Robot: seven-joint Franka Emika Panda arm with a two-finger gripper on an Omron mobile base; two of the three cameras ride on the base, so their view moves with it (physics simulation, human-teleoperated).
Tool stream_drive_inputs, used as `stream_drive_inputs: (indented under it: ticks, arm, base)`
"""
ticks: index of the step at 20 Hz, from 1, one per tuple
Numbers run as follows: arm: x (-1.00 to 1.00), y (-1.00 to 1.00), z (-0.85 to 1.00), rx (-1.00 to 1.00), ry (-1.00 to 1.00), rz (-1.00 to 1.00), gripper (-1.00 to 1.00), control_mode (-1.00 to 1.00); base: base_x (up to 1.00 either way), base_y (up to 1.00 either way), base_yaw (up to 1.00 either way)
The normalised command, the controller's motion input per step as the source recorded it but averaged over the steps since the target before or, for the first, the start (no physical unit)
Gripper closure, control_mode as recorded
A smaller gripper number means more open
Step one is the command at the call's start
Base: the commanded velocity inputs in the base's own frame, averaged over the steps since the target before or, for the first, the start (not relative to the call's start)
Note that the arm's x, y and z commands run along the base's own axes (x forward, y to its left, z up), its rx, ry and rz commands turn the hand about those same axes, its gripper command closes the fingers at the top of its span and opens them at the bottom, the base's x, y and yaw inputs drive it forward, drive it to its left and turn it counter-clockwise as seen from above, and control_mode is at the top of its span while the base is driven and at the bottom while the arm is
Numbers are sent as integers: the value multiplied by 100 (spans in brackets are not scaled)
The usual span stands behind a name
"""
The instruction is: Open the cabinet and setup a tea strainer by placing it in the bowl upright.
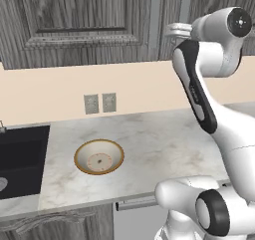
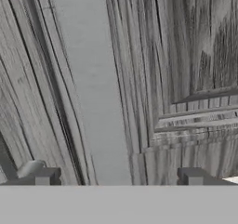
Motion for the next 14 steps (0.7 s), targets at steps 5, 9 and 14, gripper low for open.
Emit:
stream_drive_inputs:
  ticks: [5, 9, 14]
  arm:
    - [37, 0, 29, -6, 7, 4, -100, -100]
    - [33, 0, 11, 0, 18, 0, -100, -100]
    - [24, 1, 0, 0, 8, -2, -100, -100]
  base:
    - [0, 0, 0]
    - [0, 0, 0]
    - [0, 0, 0]
